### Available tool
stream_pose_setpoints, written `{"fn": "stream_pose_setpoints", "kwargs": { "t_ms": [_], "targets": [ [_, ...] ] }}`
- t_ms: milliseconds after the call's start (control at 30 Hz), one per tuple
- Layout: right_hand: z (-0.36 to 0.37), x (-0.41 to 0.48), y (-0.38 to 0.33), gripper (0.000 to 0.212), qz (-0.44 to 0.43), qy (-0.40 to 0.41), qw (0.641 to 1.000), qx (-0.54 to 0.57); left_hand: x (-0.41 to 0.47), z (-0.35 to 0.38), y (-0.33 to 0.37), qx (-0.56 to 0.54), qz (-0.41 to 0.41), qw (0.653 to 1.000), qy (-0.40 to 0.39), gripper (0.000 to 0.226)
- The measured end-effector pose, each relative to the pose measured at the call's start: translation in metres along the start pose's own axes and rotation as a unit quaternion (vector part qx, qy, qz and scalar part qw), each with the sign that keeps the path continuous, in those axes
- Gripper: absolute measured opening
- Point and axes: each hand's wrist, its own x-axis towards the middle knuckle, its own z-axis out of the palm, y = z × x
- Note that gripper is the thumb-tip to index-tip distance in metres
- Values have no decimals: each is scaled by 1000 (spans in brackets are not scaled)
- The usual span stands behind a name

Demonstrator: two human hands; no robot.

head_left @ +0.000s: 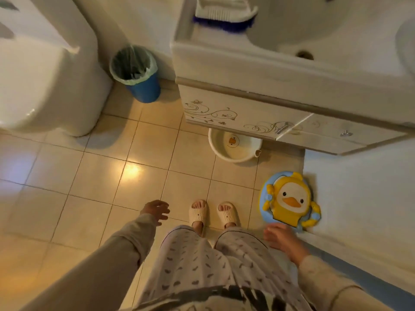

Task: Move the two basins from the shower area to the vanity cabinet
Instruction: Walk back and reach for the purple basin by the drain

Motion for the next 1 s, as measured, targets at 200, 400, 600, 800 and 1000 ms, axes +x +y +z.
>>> {"fn": "stream_pose_setpoints", "kwargs": {
  "t_ms": [200,400,600,800,1000],
  "targets": [
    [-30,27,-60,8,-45,-34,983,-177,-23,-4,-10,-153,18,983,97,30],
    [-23,50,-119,8,-100,-64,925,-360,-48,49,-100,-324,-66,933,143,25],
    [36,44,-167,8,-159,-111,847,-495,-81,118,-181,-482,-174,839,183,15],
    [128,7,-194,20,-215,-181,785,-552,-95,154,-222,-573,-219,764,202,14],
    [215,-29,-192,17,-238,-243,752,-564,-86,143,-235,-623,-240,714,211,14]
  ]
}}
